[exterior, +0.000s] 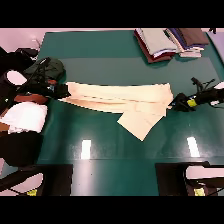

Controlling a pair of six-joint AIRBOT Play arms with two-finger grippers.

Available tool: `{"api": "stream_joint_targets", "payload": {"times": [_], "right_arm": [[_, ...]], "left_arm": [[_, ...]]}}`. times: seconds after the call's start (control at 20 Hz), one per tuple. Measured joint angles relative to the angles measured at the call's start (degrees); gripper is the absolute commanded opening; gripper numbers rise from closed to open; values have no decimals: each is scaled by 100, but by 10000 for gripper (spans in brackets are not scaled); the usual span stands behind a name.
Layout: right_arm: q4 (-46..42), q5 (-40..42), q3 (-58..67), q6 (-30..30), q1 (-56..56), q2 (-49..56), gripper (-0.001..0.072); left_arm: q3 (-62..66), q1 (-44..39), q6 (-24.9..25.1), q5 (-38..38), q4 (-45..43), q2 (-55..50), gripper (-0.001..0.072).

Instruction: Fold the shirts.

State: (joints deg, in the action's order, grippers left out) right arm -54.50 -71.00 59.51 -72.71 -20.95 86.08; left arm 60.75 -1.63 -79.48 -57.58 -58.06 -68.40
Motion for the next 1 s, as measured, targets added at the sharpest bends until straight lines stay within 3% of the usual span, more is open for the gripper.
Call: {"api": "stream_joint_targets", "payload": {"times": [0.05, 0.15, 0.45, 0.75, 1.0], "right_arm": [[46, 96, -15, 44, 109, 31, 95], [107, 302, -35, 142, 299, 11, 14], [190, 315, 551, 299, 417, -988, 13], [212, -76, 2736, 271, 387, -2490, 13], [-212, -133, 4647, -227, 387, -3254, 13]], "left_arm": [[2, 0, -2, 0, 2, 2, 25], [4, 2, -9, -4, 2, 15, 24], [680, 4, -13, -79, -17, 358, 24], [2983, 9, -9, -157, -170, 1403, 24], [4892, 7, -50, -157, -621, 2109, 23]]}}
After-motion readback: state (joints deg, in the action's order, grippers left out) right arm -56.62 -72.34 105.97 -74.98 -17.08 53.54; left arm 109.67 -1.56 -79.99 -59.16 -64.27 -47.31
